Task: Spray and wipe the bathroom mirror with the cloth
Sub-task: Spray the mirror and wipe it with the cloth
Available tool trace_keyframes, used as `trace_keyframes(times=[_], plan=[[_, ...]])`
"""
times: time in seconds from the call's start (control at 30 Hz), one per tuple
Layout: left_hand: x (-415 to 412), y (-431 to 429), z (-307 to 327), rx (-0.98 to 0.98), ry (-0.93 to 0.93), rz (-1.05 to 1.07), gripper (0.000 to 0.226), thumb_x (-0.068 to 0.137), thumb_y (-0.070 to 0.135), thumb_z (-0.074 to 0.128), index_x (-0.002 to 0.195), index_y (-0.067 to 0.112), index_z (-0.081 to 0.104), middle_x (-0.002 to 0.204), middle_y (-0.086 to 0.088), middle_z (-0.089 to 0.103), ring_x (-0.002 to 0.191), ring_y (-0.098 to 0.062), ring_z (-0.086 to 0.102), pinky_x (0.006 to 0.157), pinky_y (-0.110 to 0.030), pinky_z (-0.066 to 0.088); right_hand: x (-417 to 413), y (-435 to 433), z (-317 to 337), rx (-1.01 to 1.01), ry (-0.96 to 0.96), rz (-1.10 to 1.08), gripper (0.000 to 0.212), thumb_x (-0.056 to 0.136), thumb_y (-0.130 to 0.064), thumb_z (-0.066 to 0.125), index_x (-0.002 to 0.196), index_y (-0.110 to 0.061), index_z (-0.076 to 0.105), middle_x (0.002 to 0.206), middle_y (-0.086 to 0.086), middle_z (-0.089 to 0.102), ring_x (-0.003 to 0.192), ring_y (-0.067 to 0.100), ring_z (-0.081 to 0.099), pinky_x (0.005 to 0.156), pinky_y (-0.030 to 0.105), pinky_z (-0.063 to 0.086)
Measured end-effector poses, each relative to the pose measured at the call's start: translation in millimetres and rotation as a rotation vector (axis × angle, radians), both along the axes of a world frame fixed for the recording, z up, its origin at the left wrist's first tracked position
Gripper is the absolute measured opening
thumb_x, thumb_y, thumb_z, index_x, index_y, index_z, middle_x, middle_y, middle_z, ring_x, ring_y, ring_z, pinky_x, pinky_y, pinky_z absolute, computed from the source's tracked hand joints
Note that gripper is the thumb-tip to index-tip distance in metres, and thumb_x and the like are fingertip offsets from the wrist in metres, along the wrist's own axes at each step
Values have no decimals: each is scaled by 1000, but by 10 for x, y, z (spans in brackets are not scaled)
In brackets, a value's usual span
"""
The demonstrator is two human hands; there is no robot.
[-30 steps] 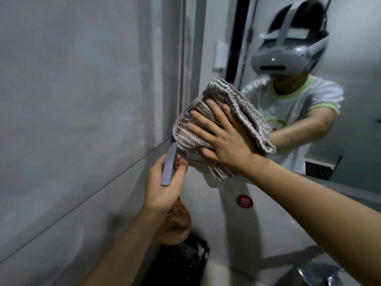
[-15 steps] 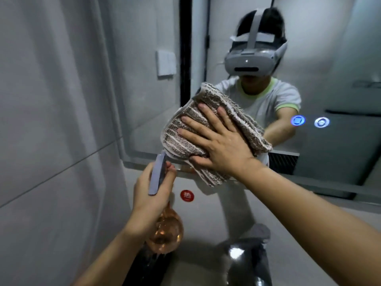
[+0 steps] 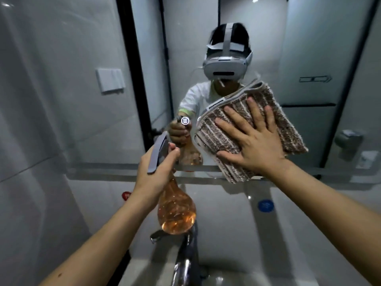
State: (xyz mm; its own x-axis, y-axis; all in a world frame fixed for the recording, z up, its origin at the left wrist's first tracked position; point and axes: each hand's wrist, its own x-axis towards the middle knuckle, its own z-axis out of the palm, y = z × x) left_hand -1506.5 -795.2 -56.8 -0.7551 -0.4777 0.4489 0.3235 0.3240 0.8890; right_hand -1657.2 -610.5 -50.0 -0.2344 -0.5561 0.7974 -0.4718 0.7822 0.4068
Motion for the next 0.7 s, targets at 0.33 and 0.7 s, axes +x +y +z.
trace_keyframes(times=[0.33, 0.7], plan=[[189, -687, 24, 101, 14, 79, 22, 86, 15, 59, 96, -4, 58, 73, -12, 51, 57, -13, 48, 60, -27, 47, 252, -1187, 164, 52, 71, 58, 84, 71, -76, 29, 144, -36, 18, 154, -9, 14, 139, 30, -22, 110, 46, -14], [643, -2019, -381, 151, -16, 198, 14, 86, 21, 60, 87, 7, 61, 81, -14, 59, 76, -19, 55, 68, -32, 48, 584, -2971, -263, 100, 156, 285, 74, 73, -64, 47, 135, -24, 45, 142, 4, 44, 131, 36, 19, 111, 47, -10]])
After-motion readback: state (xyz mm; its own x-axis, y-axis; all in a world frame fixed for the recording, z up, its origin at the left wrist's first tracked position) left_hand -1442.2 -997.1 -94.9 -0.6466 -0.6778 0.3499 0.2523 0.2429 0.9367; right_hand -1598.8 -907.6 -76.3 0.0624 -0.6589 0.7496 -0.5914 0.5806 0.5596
